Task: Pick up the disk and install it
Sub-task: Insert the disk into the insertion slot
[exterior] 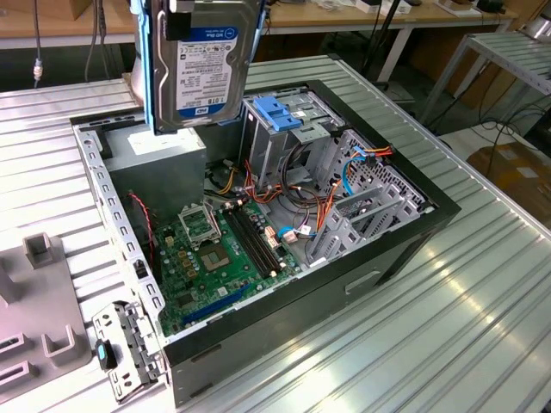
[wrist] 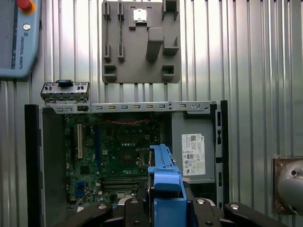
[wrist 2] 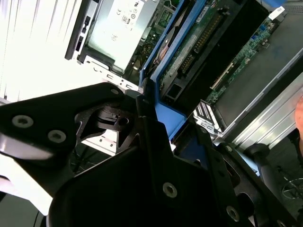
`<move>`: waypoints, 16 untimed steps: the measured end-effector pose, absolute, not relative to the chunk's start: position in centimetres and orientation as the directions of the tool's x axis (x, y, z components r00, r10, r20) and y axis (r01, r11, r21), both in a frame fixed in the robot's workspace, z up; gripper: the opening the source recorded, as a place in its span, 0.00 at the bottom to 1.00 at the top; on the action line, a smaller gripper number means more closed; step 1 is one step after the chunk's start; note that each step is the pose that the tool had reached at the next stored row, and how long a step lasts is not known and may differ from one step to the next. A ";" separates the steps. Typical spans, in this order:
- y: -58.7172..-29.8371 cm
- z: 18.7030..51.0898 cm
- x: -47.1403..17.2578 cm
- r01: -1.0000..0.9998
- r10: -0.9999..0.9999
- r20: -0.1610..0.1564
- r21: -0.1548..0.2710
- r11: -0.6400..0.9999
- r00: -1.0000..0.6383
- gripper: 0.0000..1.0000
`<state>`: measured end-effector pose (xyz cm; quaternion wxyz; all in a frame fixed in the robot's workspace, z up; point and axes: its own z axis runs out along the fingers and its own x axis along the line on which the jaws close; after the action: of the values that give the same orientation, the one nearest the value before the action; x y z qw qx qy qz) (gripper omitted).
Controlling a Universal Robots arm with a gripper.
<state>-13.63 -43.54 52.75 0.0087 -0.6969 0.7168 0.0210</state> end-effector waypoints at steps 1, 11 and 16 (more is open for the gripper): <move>-43.6 52.8 -13.6 -0.999 -0.999 -0.042 0.018 0.028 -0.028 0.37; -44.1 52.8 -13.6 -0.999 -0.999 -0.042 0.018 0.028 -0.028 0.37; -44.4 52.7 -13.6 -0.999 -0.999 -0.042 0.018 0.028 -0.029 0.37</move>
<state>-13.63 -44.39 52.74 0.0088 -0.6969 0.7168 0.0210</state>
